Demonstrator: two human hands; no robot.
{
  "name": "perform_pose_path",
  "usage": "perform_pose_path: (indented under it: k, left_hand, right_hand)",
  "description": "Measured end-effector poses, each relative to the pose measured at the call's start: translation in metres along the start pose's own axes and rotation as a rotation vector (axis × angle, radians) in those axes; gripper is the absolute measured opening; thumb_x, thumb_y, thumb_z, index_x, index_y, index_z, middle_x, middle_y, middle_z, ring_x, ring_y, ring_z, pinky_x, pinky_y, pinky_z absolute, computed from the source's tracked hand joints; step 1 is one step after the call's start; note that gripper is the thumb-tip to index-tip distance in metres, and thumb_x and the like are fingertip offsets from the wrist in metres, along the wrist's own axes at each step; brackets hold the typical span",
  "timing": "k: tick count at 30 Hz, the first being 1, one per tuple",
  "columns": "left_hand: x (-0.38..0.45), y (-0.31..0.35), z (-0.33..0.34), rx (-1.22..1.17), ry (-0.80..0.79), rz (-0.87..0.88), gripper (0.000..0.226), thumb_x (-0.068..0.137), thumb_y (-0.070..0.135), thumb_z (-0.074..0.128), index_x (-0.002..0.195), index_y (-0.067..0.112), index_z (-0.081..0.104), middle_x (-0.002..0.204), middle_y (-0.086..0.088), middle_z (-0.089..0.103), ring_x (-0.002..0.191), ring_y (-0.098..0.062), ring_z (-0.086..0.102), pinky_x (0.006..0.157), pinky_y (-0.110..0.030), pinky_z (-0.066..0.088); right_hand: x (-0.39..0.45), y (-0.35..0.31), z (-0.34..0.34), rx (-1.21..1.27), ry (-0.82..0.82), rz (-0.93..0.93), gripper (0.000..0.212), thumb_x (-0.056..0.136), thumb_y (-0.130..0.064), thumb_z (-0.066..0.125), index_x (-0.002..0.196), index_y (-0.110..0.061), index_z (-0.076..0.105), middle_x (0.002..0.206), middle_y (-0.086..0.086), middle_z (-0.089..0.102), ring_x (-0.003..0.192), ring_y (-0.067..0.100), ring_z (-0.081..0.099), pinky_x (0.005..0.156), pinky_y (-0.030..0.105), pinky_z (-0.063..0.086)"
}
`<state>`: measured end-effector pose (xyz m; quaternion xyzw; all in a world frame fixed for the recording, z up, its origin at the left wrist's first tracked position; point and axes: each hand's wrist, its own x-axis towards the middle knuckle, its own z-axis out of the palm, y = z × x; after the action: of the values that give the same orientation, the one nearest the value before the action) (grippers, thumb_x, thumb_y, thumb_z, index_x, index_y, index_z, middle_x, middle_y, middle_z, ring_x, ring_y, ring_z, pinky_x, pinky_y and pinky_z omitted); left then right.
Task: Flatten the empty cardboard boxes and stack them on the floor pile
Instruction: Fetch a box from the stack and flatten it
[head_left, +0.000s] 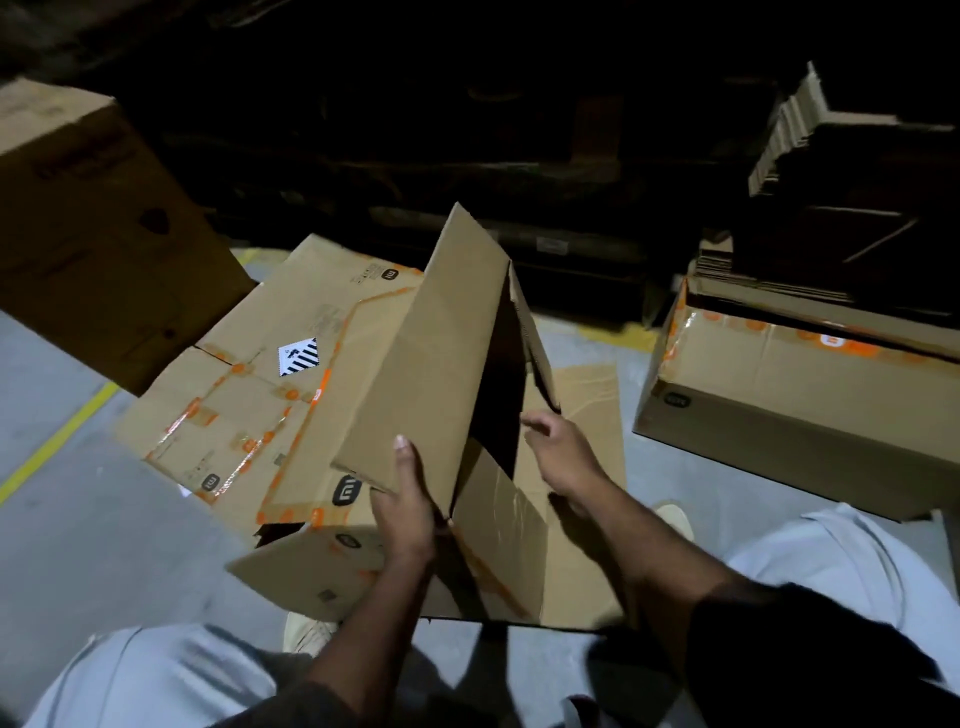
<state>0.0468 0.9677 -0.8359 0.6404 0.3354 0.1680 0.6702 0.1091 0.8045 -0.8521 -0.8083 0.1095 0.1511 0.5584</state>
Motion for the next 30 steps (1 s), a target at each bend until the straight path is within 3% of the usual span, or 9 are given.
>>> perform_pose_path:
  k: [4,7,10,14,18,21,25,28,30]
  left_hand:
    - [0.028,0.008,-0.022,-0.210,-0.076,-0.158,0.050,0.097,0.052,0.055,0.134,0.018,0.059,0.129,0.005,0.067,0.111,-0.010,0.065,0.095,-0.027,0.046]
    - [0.043,0.008,-0.036,-0.354,-0.187,-0.291,0.046,0.101,0.050,0.048,0.135,0.021,0.060,0.125,0.003,0.071,0.116,-0.017,0.066,0.100,-0.039,0.049]
    - [0.057,0.008,-0.046,-0.423,-0.179,-0.366,0.046,0.099,0.051,0.051,0.134,0.023,0.061,0.125,0.001,0.071,0.121,-0.023,0.063,0.107,-0.045,0.045]
    - [0.072,0.007,-0.046,-0.408,-0.130,-0.341,0.047,0.097,0.050,0.058,0.134,0.022,0.062,0.125,0.002,0.071,0.119,-0.021,0.065,0.105,-0.045,0.049]
    - [0.090,0.008,-0.034,-0.381,-0.007,-0.325,0.044,0.093,0.049,0.066,0.124,0.018,0.066,0.116,0.000,0.075,0.100,-0.019,0.074,0.072,-0.035,0.060]
    - [0.102,0.007,-0.019,-0.416,-0.050,-0.392,0.066,0.084,0.057,0.072,0.128,0.009,0.061,0.122,-0.009,0.071,0.102,-0.029,0.073,0.079,-0.048,0.060]
    - [0.096,0.008,0.017,0.029,-0.140,-0.344,0.071,0.086,0.063,0.066,0.135,0.014,0.054,0.125,-0.008,0.066,0.108,-0.031,0.065,0.096,-0.054,0.054]
    - [0.077,0.005,0.033,0.401,-0.481,-0.115,0.061,0.091,0.061,0.060,0.135,0.019,0.059,0.133,-0.006,0.064,0.115,-0.026,0.062,0.102,-0.048,0.051]
    - [0.071,-0.005,0.031,0.589,-0.671,-0.034,0.070,0.091,0.066,0.054,0.144,0.019,0.050,0.152,-0.005,0.048,0.136,-0.025,0.048,0.113,-0.050,0.040]
  right_hand:
    - [0.008,0.009,0.036,-0.195,-0.264,0.055,0.067,0.096,-0.008,0.052,0.156,-0.027,0.029,0.161,0.003,0.031,0.144,0.022,0.035,0.113,0.032,0.035]
    - [0.010,0.014,0.053,-0.297,-0.428,0.056,0.089,0.085,-0.001,0.060,0.158,-0.031,0.019,0.164,0.003,0.023,0.149,0.022,0.025,0.120,0.038,0.029]
    - [0.011,0.003,0.050,-0.260,-0.387,-0.013,0.099,0.076,-0.007,0.075,0.157,-0.032,0.024,0.159,0.001,0.029,0.146,0.020,0.030,0.118,0.038,0.034]
    - [0.007,-0.011,0.029,-0.379,-0.293,-0.106,0.083,0.070,-0.026,0.087,0.141,-0.027,0.045,0.134,-0.003,0.048,0.125,0.016,0.045,0.105,0.036,0.045]
    - [-0.027,-0.009,0.019,-0.440,-0.202,-0.199,0.060,0.063,-0.037,0.090,0.114,-0.028,0.059,0.110,-0.009,0.063,0.099,0.012,0.062,0.086,0.029,0.052]
    - [-0.062,-0.005,0.028,-0.540,-0.169,-0.338,0.047,0.074,-0.041,0.080,0.116,-0.027,0.064,0.111,-0.006,0.069,0.100,0.013,0.064,0.083,0.023,0.047]
    - [-0.078,-0.002,0.029,-0.518,-0.094,-0.378,0.022,0.090,-0.033,0.064,0.111,-0.026,0.062,0.100,-0.012,0.060,0.094,0.013,0.061,0.075,0.021,0.040]
    - [-0.068,0.004,0.015,-0.454,0.000,-0.367,0.016,0.094,-0.029,0.061,0.110,-0.027,0.060,0.095,-0.013,0.049,0.083,0.007,0.054,0.075,0.024,0.043]
    - [-0.060,0.007,0.011,-0.455,0.064,-0.365,0.022,0.095,-0.030,0.059,0.117,-0.023,0.061,0.097,-0.009,0.050,0.085,0.010,0.055,0.077,0.029,0.047]
